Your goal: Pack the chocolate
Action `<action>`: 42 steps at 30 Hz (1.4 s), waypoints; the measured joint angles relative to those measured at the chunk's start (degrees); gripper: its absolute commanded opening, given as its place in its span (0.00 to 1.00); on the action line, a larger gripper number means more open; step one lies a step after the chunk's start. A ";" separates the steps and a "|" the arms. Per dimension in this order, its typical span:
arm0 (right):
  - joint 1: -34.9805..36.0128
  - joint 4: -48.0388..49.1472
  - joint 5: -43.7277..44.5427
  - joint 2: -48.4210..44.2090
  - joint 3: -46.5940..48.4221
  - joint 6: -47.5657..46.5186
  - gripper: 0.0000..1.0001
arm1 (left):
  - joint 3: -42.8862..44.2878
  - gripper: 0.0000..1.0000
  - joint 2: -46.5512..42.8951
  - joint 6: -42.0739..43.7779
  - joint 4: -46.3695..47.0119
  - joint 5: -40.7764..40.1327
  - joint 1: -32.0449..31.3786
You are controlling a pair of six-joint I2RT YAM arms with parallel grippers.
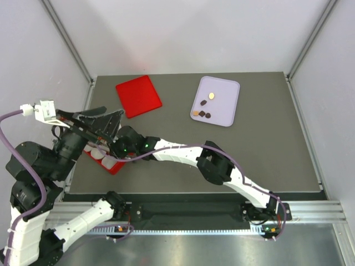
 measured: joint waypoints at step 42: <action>-3.82 16.79 6.64 -20.11 -28.65 -7.76 0.37 | -3.06 0.99 2.23 3.32 0.13 -3.04 0.00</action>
